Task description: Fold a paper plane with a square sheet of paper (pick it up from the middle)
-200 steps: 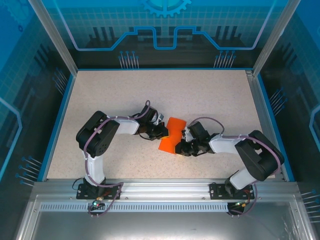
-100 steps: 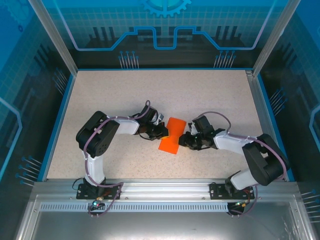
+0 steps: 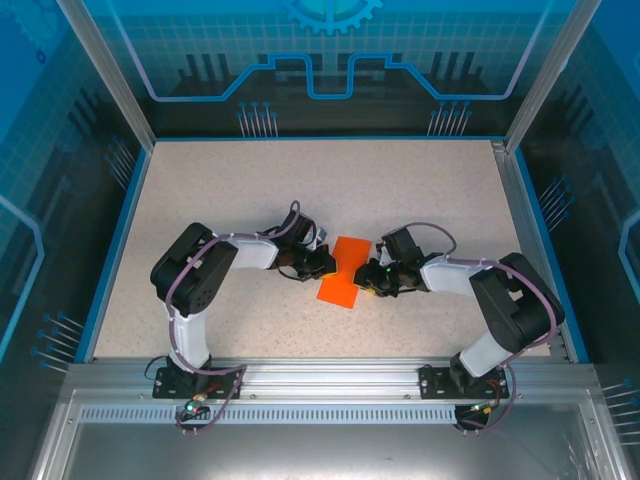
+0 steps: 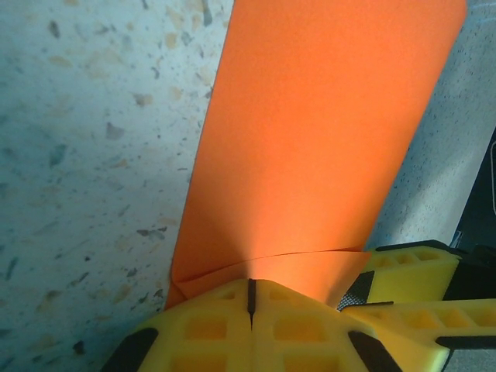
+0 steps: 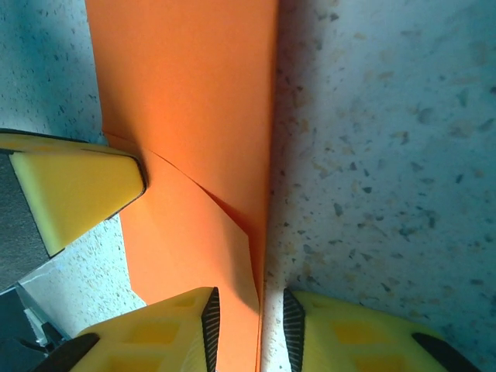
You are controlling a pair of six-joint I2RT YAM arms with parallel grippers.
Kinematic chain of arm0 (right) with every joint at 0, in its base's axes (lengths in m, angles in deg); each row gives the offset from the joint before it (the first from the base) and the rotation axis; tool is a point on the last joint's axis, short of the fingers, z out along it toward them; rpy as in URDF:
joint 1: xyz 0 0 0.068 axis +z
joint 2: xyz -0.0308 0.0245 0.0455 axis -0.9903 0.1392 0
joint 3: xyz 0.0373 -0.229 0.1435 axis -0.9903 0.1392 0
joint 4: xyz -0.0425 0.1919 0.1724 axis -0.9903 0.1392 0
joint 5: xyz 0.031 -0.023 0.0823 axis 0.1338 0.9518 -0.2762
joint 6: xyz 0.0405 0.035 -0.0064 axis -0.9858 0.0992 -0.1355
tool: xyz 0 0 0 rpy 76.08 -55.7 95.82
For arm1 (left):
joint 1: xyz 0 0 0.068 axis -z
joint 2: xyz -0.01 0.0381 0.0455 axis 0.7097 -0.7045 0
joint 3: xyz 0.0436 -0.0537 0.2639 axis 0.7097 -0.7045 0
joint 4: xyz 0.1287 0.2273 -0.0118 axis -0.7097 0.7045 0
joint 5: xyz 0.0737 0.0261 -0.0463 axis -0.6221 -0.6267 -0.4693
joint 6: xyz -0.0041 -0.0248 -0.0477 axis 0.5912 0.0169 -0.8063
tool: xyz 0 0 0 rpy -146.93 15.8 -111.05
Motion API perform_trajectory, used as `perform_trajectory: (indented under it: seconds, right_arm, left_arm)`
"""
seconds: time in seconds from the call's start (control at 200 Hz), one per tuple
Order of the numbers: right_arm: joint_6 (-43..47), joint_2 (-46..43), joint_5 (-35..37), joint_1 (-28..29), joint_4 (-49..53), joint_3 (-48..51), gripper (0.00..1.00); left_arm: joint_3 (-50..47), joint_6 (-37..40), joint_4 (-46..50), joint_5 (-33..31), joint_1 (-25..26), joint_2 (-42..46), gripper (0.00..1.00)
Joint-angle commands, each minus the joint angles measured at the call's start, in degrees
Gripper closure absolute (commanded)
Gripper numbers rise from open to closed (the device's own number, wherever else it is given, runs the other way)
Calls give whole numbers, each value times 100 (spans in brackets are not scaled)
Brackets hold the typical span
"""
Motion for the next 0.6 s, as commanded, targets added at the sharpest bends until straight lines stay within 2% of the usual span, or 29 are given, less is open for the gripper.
perform_trajectory:
  seconds: [0.0,0.59]
  right_arm:
    - [-161,285,-64,-46,-539,-67,70]
    - [-180,172,-166,-80,-971,158,71]
  left_arm:
    - [-64,-20,267,-106,15,94,98]
    - [-33,-53,229,-176,19,220,97]
